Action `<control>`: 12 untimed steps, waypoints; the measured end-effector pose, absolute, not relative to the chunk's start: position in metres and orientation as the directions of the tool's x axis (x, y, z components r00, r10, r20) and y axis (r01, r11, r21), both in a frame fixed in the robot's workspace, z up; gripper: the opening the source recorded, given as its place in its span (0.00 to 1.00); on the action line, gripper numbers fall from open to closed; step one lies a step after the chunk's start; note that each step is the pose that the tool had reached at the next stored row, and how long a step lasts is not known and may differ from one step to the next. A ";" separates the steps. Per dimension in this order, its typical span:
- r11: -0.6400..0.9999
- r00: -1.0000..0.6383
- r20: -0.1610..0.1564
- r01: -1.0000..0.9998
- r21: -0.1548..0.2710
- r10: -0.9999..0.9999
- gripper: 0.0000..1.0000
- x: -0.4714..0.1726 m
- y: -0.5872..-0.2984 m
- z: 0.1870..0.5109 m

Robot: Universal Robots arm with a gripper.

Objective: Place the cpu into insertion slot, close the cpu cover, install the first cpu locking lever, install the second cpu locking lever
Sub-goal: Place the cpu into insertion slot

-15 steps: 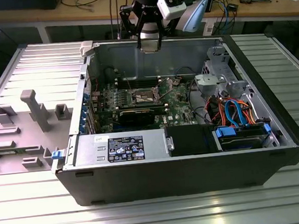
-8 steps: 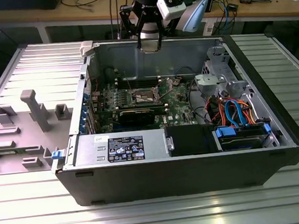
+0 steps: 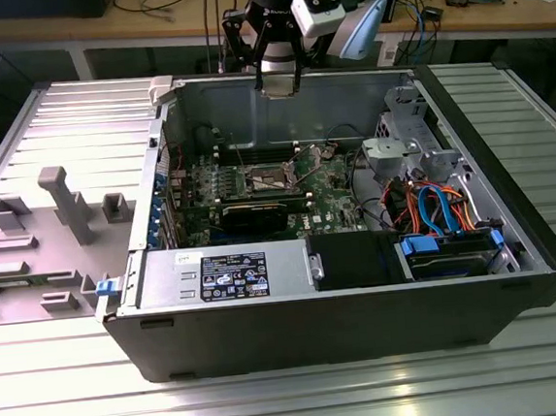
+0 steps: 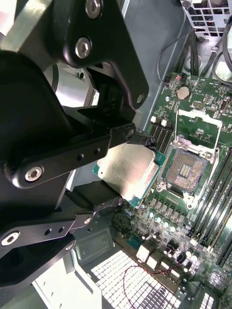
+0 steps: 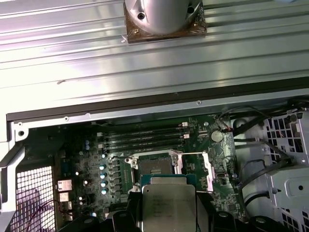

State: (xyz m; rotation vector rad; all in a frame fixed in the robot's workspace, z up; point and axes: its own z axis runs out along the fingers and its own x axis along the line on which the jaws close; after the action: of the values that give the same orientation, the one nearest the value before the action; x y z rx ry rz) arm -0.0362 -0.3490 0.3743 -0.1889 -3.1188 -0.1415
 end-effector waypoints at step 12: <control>0.986 -0.990 0.019 0.138 0.089 0.137 0.55 -0.036 -0.349 0.374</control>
State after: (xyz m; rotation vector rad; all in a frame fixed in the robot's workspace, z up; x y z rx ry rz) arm -0.0362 -0.3490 0.3743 -0.2162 -3.1178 -0.1416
